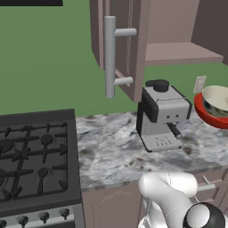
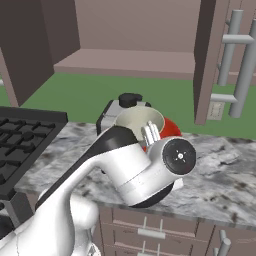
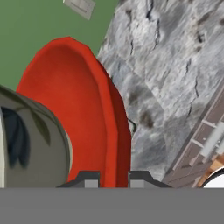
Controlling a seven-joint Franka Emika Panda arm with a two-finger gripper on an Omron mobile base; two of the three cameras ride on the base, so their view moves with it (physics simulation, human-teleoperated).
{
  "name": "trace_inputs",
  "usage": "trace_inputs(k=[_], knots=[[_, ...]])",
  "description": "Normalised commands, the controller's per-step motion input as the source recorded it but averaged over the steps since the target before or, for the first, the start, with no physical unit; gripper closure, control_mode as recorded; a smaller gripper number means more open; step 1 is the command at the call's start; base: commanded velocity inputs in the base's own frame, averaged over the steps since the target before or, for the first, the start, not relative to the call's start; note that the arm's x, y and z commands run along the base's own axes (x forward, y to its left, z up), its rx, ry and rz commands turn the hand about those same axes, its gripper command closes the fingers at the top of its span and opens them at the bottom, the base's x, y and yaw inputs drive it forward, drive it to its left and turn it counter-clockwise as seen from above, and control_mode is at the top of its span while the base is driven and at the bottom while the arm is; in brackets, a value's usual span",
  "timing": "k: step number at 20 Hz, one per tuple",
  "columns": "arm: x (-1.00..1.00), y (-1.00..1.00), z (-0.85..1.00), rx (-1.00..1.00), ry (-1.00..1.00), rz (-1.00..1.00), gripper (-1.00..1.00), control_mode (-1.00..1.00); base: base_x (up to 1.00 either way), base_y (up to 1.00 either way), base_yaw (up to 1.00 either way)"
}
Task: Pick up the bowls on the counter and stack them on top of one another in the open cabinet. Place the smaller bowl on top of the larger bowl.
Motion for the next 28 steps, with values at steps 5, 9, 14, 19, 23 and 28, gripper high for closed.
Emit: trace_inputs(k=[5, 9, 14, 19, 23, 28], knots=[[-0.06, 0.37, 0.06, 0.00, -0.02, 0.00, 1.00, -1.00, 0.00, 0.00, 0.00], [-0.04, 0.38, 0.11, 0.00, -0.02, 0.00, 1.00, -1.00, 0.00, 0.00, 0.00], [-0.03, 0.40, 0.14, 0.00, -0.03, 0.00, 1.00, -1.00, 0.00, 0.00, 0.00], [-0.09, 0.35, 0.31, 0.00, -0.04, -0.01, 1.00, -1.00, 0.00, 0.00, 0.00], [-0.08, 0.24, 0.39, 0.00, -0.04, -0.02, 1.00, -1.00, 0.00, 0.00, 0.00], [-0.01, 0.17, 0.38, 0.00, -0.01, -0.04, 1.00, -1.00, 0.00, 0.00, 0.00]])
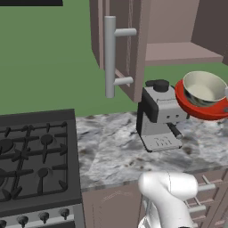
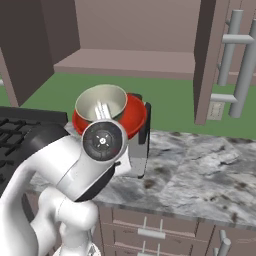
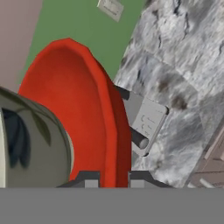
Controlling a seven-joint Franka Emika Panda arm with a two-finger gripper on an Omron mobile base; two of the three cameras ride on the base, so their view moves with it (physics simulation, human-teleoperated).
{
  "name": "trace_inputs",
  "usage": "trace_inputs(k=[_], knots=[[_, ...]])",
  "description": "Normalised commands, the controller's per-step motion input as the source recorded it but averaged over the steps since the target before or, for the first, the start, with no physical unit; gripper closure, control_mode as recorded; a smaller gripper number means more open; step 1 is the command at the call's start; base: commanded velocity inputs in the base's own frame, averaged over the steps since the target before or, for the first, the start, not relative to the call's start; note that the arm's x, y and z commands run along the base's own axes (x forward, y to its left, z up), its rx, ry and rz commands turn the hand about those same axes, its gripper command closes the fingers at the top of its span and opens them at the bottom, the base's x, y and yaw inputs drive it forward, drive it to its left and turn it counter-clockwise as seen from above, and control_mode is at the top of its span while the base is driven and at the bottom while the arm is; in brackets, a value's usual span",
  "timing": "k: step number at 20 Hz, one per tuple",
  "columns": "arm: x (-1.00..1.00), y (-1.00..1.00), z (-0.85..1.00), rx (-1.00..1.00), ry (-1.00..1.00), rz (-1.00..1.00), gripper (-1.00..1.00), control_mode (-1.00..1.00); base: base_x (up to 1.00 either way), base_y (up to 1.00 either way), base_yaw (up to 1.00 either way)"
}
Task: Pick up the bowls on the counter and stack them on top of one another in the open cabinet. Place the smaller bowl on top of the larger bowl.
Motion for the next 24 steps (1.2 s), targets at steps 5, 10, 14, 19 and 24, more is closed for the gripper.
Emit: trace_inputs(k=[5, 10, 14, 19, 24], knots=[[0.00, 0.18, 0.31, 0.00, 0.00, -0.04, 1.00, -1.00, 0.00, 0.00, 0.00], [0.00, 0.18, 0.34, 0.00, 0.00, -0.05, 1.00, -1.00, 0.00, 0.00, 0.00], [0.00, 0.15, 0.39, 0.01, 0.00, -0.05, 1.00, -1.00, 0.00, 0.00, 0.00], [0.00, 0.15, 0.36, 0.02, 0.00, -0.06, 1.00, -1.00, 0.00, 0.00, 0.00], [0.05, 0.19, 0.29, 0.05, 0.00, -0.05, 1.00, -1.00, 0.00, 0.00, 0.00]])
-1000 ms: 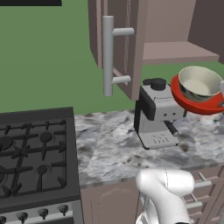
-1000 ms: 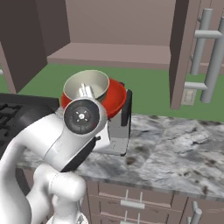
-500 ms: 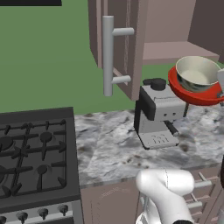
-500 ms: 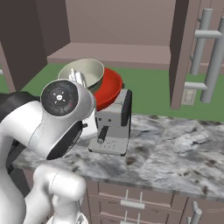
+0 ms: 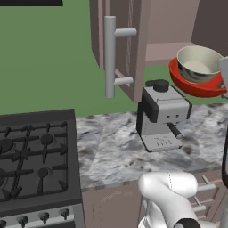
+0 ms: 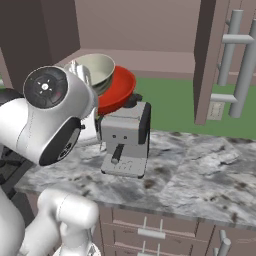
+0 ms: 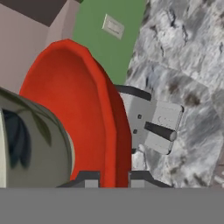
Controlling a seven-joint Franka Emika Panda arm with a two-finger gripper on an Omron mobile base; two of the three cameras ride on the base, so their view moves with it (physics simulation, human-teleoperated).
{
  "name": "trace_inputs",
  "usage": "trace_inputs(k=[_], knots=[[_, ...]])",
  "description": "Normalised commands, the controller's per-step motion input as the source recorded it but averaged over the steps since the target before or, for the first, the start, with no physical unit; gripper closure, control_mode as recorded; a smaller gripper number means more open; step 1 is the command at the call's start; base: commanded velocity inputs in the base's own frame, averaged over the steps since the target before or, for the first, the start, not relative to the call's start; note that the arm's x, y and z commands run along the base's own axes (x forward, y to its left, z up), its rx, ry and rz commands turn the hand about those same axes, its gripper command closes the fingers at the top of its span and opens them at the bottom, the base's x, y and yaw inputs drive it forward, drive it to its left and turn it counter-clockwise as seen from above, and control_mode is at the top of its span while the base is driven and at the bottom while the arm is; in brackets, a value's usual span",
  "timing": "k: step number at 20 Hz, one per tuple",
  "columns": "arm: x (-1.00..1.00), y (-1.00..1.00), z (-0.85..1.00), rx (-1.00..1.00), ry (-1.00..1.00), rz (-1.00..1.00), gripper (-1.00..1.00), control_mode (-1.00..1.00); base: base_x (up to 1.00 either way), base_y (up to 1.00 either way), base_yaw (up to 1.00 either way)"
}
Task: Pick up the bowls on the counter and stack them on top of one another in the open cabinet. Place the smaller bowl on top of the larger bowl.
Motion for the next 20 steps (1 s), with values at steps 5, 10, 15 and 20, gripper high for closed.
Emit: trace_inputs(k=[5, 10, 15, 20], knots=[[0.11, 0.15, 0.24, 0.07, 0.00, -0.03, 1.00, -1.00, 0.00, 0.00, 0.00], [0.18, 0.11, 0.18, 0.08, 0.00, -0.02, 1.00, -1.00, 0.00, 0.00, 0.00], [0.23, 0.10, 0.13, 0.07, 0.00, -0.02, 1.00, -1.00, 0.00, 0.00, 0.00], [0.25, 0.11, 0.15, 0.06, 0.00, -0.03, 1.00, -1.00, 0.00, 0.00, 0.00]])
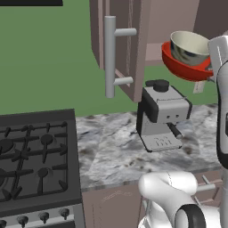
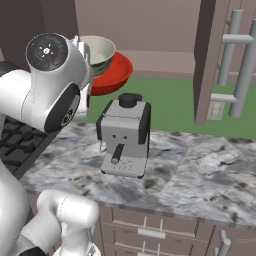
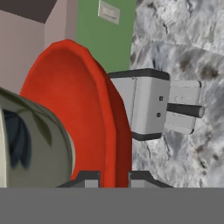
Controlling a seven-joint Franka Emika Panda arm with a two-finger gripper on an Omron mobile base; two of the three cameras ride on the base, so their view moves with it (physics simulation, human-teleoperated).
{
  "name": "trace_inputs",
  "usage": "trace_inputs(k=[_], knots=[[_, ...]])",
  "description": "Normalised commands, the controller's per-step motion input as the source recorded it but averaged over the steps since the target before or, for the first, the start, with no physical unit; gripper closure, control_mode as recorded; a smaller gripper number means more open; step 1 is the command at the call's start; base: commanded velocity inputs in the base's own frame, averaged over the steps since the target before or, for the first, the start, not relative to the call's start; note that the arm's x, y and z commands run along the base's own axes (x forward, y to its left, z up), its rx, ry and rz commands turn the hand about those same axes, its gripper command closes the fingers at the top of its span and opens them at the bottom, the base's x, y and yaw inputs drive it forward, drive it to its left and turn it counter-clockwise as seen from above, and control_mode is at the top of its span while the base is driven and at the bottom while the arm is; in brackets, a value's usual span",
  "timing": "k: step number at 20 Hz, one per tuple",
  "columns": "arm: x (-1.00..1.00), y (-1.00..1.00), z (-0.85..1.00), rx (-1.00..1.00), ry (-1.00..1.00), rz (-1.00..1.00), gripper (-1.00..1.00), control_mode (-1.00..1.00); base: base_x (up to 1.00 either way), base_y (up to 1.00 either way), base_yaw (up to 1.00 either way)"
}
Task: Pick up the bowls on the counter and stack them on top of one another in the open cabinet. Place the smaller bowl on top of the larger bowl.
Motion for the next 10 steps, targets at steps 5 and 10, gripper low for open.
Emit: trace_inputs(k=[5, 10], knots=[[0.19, 0.08, 0.15, 0.01, 0.00, -0.04, 1.00, -1.00, 0.00, 0.00, 0.00], [0.10, 0.05, 0.13, 0.00, 0.00, -0.05, 1.00, -1.00, 0.00, 0.00, 0.00]])
